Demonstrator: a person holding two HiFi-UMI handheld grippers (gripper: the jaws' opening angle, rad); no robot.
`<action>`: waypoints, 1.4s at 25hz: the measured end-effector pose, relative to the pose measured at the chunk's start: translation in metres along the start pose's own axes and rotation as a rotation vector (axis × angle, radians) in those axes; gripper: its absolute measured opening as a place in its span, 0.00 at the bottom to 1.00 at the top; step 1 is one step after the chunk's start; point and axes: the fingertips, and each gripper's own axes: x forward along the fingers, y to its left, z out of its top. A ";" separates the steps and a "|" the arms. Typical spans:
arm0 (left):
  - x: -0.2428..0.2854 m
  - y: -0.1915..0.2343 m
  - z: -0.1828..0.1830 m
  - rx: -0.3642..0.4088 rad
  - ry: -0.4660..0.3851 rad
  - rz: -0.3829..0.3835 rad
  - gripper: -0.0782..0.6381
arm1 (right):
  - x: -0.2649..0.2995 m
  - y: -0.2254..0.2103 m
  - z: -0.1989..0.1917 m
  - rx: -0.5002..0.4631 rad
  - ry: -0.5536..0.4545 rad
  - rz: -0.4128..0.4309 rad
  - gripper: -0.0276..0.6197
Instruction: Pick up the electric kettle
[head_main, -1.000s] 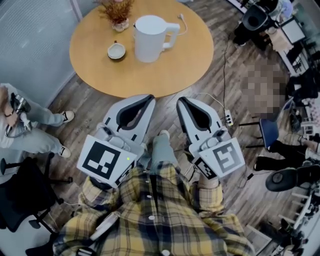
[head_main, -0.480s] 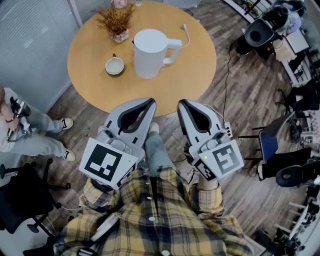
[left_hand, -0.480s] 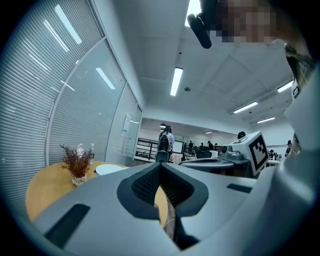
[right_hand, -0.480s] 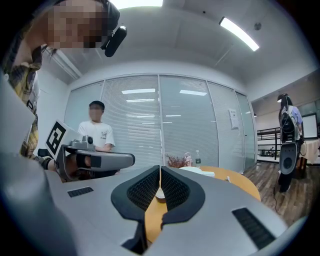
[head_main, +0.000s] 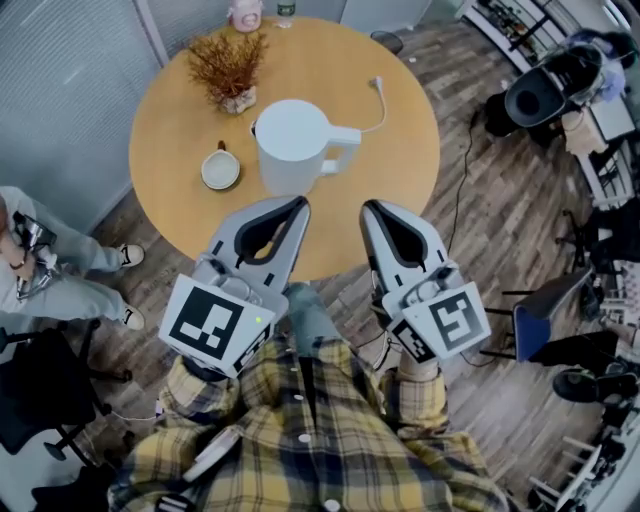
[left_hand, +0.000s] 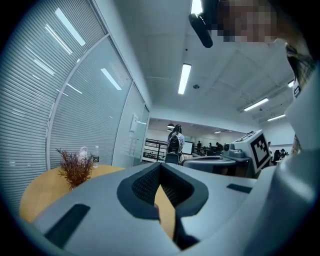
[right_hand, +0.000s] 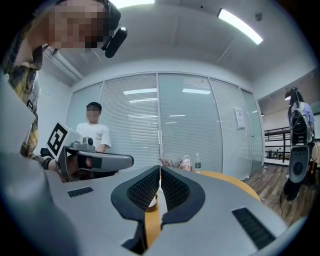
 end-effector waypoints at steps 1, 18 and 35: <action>0.008 0.004 0.003 0.003 -0.005 0.012 0.11 | 0.005 -0.008 0.002 -0.001 0.002 0.008 0.09; 0.068 0.055 0.029 0.012 -0.014 0.158 0.11 | 0.068 -0.074 0.021 -0.037 0.022 0.103 0.09; 0.078 0.105 0.027 0.009 0.013 0.099 0.11 | 0.112 -0.078 0.006 -0.050 0.036 0.012 0.09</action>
